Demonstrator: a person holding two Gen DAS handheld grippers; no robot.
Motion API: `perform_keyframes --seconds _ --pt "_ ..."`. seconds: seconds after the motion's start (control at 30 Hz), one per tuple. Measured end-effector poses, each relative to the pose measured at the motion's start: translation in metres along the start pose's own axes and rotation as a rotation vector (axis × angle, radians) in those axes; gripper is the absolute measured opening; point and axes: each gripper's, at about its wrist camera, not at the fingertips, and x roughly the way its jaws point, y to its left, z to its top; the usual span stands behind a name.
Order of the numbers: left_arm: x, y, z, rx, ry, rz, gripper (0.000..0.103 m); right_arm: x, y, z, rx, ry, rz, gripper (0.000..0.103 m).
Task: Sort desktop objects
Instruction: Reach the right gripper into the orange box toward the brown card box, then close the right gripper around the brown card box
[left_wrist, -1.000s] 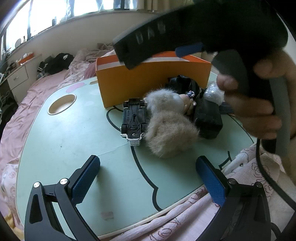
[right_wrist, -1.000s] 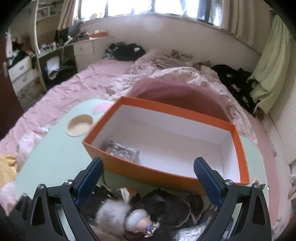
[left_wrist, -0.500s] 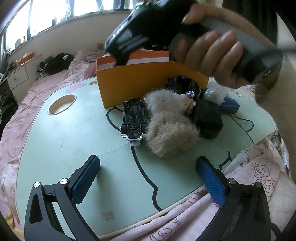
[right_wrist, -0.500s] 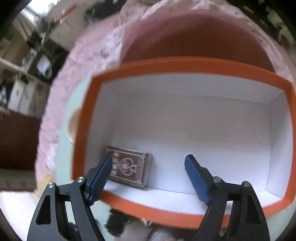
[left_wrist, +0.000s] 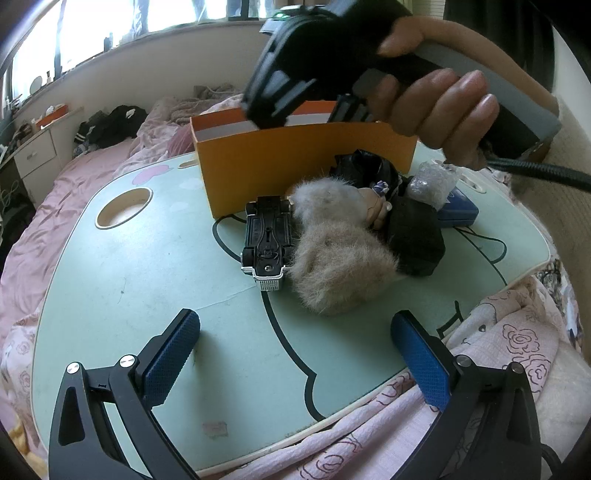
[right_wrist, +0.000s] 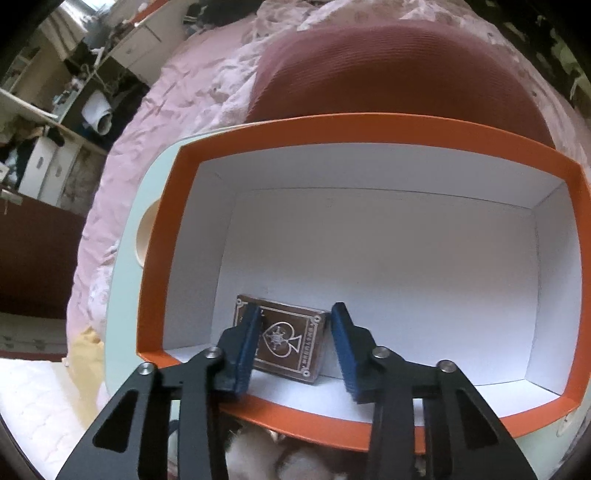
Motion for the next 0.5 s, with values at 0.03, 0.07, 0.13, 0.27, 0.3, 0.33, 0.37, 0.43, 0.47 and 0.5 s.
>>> perform_keyframes --seconds 0.03,0.07,0.13,0.27,0.3,0.33,0.37,0.43,0.47,0.5 --pt "0.0 0.0 0.0 0.0 0.0 0.0 0.103 -0.002 -0.004 -0.001 0.002 -0.001 0.009 0.027" --pt "0.0 0.0 0.0 0.0 0.0 -0.001 0.103 -0.005 -0.008 -0.002 0.005 -0.003 0.015 0.021" --pt "0.0 0.0 0.0 0.001 0.0 -0.001 0.103 -0.01 -0.017 -0.003 0.016 -0.008 0.013 0.019" --pt "0.0 0.0 0.0 0.002 0.0 -0.002 0.103 -0.022 -0.034 -0.001 0.054 -0.057 -0.008 0.019" --pt "0.0 -0.001 0.0 0.002 0.0 -0.002 0.103 -0.024 -0.035 0.002 0.072 -0.073 0.016 0.025" --pt "0.0 0.0 0.0 0.002 0.0 -0.003 0.103 -0.025 -0.034 0.004 0.087 -0.086 0.042 0.033" --pt "0.0 0.0 0.0 0.003 0.0 -0.003 0.103 -0.028 -0.031 0.005 0.09 -0.098 0.061 0.05" --pt "0.0 -0.001 -0.001 0.003 0.0 -0.004 0.103 -0.03 -0.022 0.004 0.072 -0.113 0.081 0.057" --pt "0.0 -0.001 -0.001 0.003 0.0 -0.004 0.103 -0.028 -0.012 0.003 0.048 -0.106 0.081 0.057" --pt "0.0 -0.001 -0.001 0.004 0.0 -0.004 0.103 -0.025 -0.001 0.003 0.018 -0.091 0.077 0.059"
